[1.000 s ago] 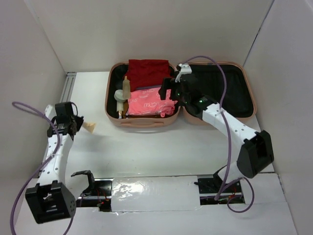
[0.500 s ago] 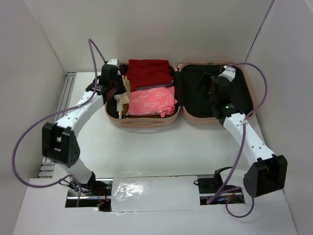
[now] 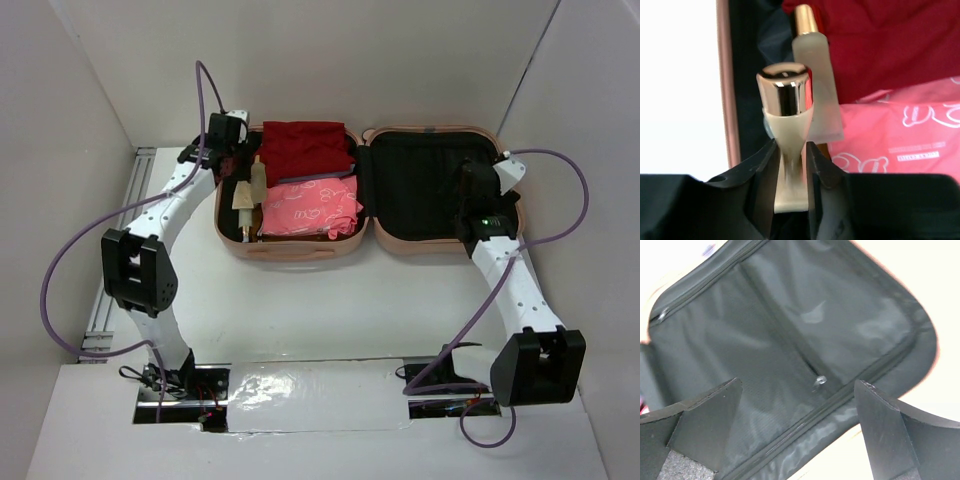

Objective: Pack the luggage

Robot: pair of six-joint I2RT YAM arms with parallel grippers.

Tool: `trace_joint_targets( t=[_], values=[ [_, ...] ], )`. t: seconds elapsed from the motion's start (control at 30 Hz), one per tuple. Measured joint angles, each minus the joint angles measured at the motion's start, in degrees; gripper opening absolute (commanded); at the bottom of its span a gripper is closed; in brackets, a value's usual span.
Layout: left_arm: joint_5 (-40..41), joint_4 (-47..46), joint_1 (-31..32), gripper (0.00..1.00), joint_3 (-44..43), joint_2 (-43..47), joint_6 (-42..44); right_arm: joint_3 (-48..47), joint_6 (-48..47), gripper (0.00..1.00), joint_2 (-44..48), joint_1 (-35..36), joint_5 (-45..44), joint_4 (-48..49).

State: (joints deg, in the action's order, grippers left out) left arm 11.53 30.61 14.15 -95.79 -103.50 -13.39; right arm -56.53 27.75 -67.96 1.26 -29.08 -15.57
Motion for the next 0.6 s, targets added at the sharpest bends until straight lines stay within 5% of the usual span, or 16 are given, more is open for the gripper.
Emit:
trace_joint_targets(
  t=[0.1, 0.27, 0.6],
  values=[
    [0.0, 1.2, -0.7, 0.53, -1.0, -0.9, 1.3, 0.0, 0.3, 1.00, 0.0, -0.8, -4.3, -0.4],
    [-1.0, 3.3, -0.9, 1.00, -0.9, -1.9, 2.1, 0.0, 0.5, 1.00, -0.2, -5.9, -8.9, -1.4],
    [-6.1, 4.4, -4.5, 1.00, -1.6, -1.5, -0.7, -0.3, -2.1, 1.00, -6.7, -22.3, -2.1, -1.7]
  ],
)
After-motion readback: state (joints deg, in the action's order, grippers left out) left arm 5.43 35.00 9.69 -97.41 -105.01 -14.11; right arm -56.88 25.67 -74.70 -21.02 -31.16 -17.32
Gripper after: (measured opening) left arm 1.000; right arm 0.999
